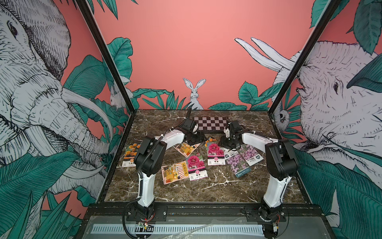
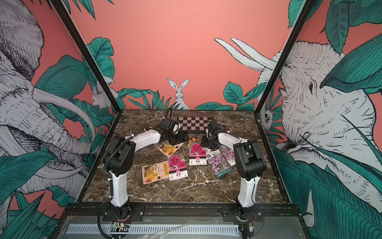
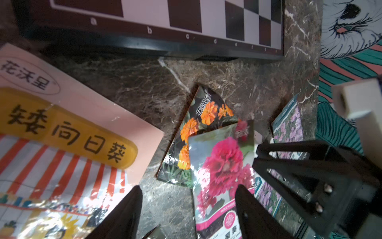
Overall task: Arrange the seed packets in a row
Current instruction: Adjust the seed packet at the center of the board, then pick up the seed packet from the center of the board.
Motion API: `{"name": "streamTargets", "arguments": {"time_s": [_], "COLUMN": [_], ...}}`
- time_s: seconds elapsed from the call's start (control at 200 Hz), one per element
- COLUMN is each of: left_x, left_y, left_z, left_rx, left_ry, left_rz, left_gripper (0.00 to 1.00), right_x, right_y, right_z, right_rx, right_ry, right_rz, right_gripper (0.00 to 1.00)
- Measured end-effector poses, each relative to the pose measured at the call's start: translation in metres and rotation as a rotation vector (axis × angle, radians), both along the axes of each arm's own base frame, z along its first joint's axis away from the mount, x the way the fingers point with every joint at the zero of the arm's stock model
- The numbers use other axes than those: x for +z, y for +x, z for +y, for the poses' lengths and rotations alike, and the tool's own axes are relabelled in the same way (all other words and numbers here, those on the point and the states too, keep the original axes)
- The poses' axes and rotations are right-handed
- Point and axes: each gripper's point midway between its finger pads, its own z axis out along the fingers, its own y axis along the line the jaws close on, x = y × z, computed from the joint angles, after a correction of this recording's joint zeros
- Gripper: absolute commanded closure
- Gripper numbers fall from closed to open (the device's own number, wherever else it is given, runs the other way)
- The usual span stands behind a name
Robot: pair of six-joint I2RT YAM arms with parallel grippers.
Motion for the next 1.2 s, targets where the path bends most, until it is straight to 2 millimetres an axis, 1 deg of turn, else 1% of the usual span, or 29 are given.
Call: {"name": "streamTargets", "arguments": {"time_s": [0.17, 0.22, 0.285, 0.38, 0.48, 0.555, 0.62, 0.86, 0.98, 1.125, 1.17, 1.2], "left_x": [0.004, 0.004, 0.004, -0.002, -0.012, -0.02, -0.026, -0.036, -0.035, -0.033, -0.032, -0.03], "left_y": [0.004, 0.005, 0.006, 0.007, 0.009, 0.009, 0.009, 0.015, 0.018, 0.02, 0.021, 0.021], "left_z": [0.001, 0.0, -0.001, -0.004, -0.007, -0.008, -0.007, -0.011, -0.013, -0.017, -0.018, -0.019], "left_rx": [-0.002, -0.006, -0.014, -0.019, -0.028, -0.028, -0.031, -0.054, -0.071, -0.091, -0.096, -0.101], "left_ry": [0.012, 0.014, 0.014, 0.012, 0.013, 0.022, 0.032, 0.051, 0.051, 0.05, 0.05, 0.05], "left_rz": [-0.016, -0.018, -0.018, -0.003, 0.019, 0.034, 0.044, 0.042, 0.032, 0.018, 0.011, 0.007], "left_gripper": [0.29, 0.32, 0.36, 0.4, 0.42, 0.43, 0.45, 0.55, 0.58, 0.59, 0.6, 0.6], "right_x": [-0.001, 0.0, 0.002, 0.007, 0.015, 0.014, 0.011, 0.001, -0.005, -0.009, -0.012, -0.015], "right_y": [-0.021, -0.024, -0.025, -0.017, 0.0, 0.008, 0.011, 0.009, 0.007, 0.009, 0.008, 0.006], "right_z": [0.03, 0.035, 0.036, 0.024, -0.002, -0.019, -0.029, -0.038, -0.046, -0.056, -0.06, -0.062], "right_rx": [0.079, 0.094, 0.102, 0.069, -0.003, -0.049, -0.078, -0.112, -0.14, -0.191, -0.211, -0.224], "right_ry": [0.092, 0.104, 0.101, 0.08, 0.06, 0.038, 0.015, -0.042, -0.079, -0.086, -0.086, -0.087], "right_rz": [0.036, 0.042, 0.036, 0.011, -0.024, -0.032, -0.028, -0.006, 0.014, 0.021, 0.03, 0.04], "right_gripper": [0.58, 0.57, 0.56, 0.56, 0.56, 0.57, 0.58, 0.66, 0.65, 0.65, 0.63, 0.61]}}
